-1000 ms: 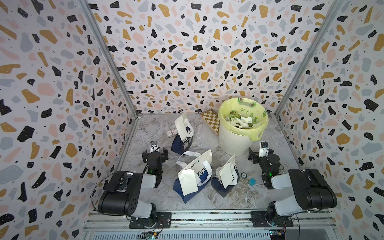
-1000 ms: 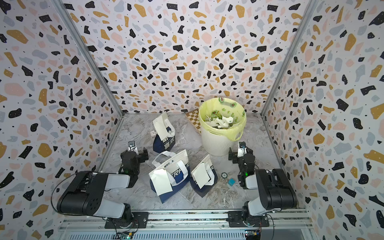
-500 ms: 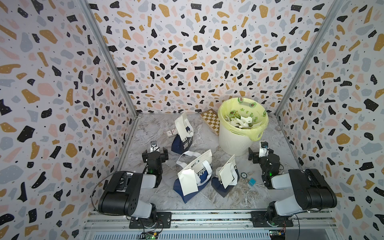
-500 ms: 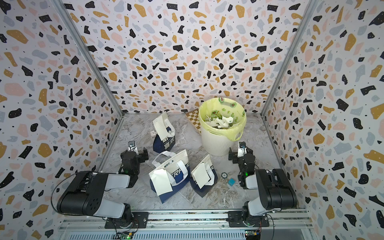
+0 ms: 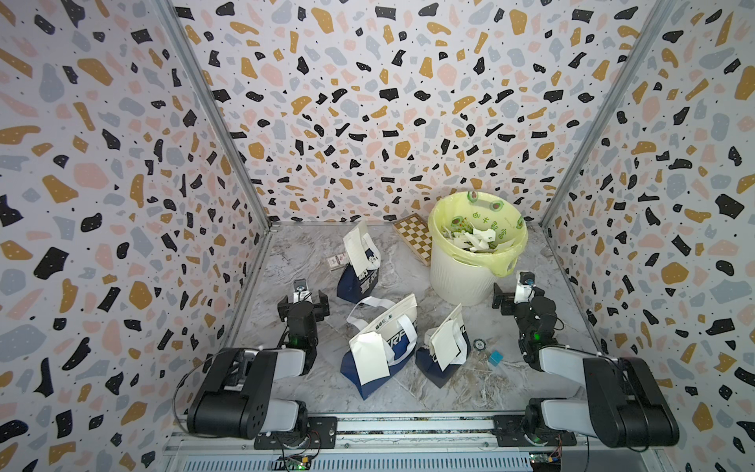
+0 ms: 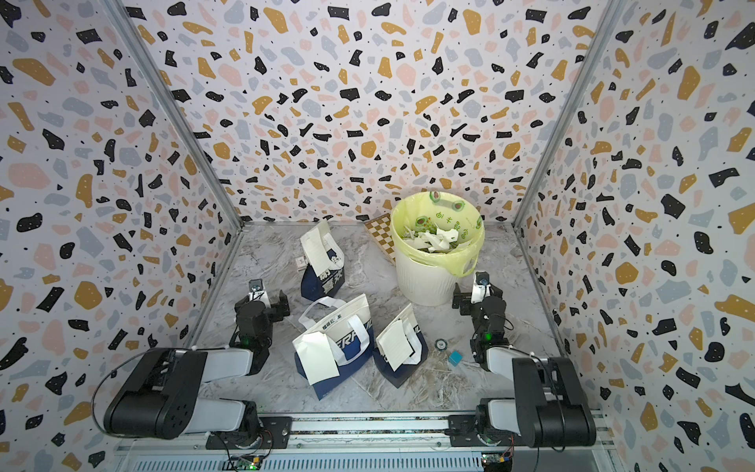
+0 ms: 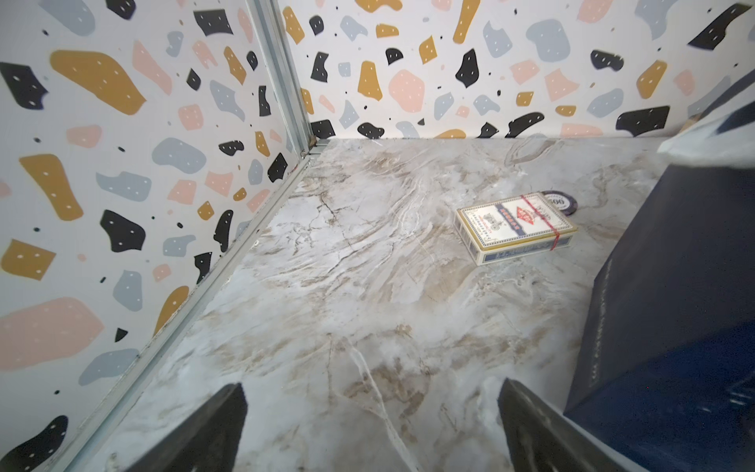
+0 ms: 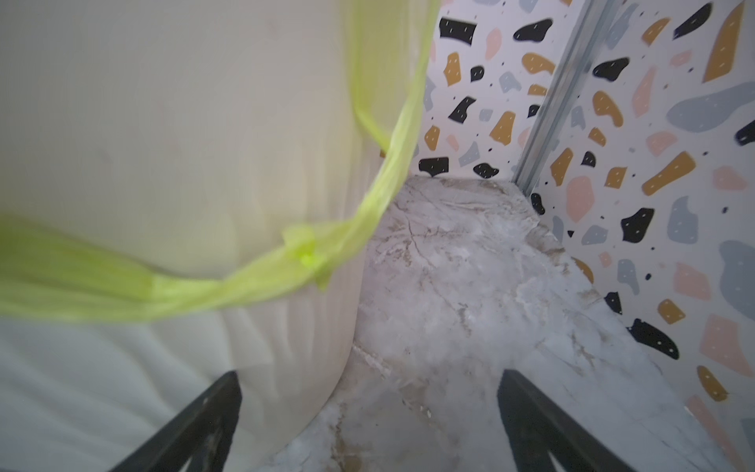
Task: Shred takeout receipts and throw away
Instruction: Pick up the takeout bag at the center of the board.
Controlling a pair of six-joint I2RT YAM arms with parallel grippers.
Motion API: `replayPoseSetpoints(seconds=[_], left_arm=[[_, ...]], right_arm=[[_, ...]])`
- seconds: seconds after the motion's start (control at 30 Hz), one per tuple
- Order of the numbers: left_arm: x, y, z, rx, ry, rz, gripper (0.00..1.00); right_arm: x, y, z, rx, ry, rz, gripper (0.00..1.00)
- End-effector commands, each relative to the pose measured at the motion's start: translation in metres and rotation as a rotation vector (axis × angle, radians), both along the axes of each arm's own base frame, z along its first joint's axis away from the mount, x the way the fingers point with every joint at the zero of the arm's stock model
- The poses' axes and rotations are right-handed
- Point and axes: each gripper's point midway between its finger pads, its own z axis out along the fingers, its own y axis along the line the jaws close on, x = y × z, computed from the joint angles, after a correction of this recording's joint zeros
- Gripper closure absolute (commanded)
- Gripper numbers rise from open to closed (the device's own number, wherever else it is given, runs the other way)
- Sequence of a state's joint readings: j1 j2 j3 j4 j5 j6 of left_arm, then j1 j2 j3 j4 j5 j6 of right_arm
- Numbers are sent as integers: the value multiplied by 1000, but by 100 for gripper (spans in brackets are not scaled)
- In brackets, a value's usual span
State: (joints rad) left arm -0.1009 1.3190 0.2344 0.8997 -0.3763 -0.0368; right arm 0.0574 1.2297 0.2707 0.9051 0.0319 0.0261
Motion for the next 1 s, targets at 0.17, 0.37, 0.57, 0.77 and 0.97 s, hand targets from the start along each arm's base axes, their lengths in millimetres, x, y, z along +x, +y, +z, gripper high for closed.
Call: replayPoseSetpoints(seconds=[0.17, 0.37, 0.57, 0.77, 0.97], left_arm=[[-12, -3, 72, 12, -33, -34, 1], [-28, -46, 109, -23, 37, -301, 0], [-70, -117, 128, -200, 215, -705, 4], [-122, -119, 163, -167, 321, -772, 4], [-190, -131, 192, -150, 410, -928, 4]], right_arm=[[-12, -5, 54, 86, -35, -48, 0], [-11, 7, 78, 150, -4, 9, 0], [-12, 15, 97, 175, 7, 50, 0], [-11, 20, 111, 164, -1, 81, 0], [-14, 27, 113, 146, 16, 117, 0]])
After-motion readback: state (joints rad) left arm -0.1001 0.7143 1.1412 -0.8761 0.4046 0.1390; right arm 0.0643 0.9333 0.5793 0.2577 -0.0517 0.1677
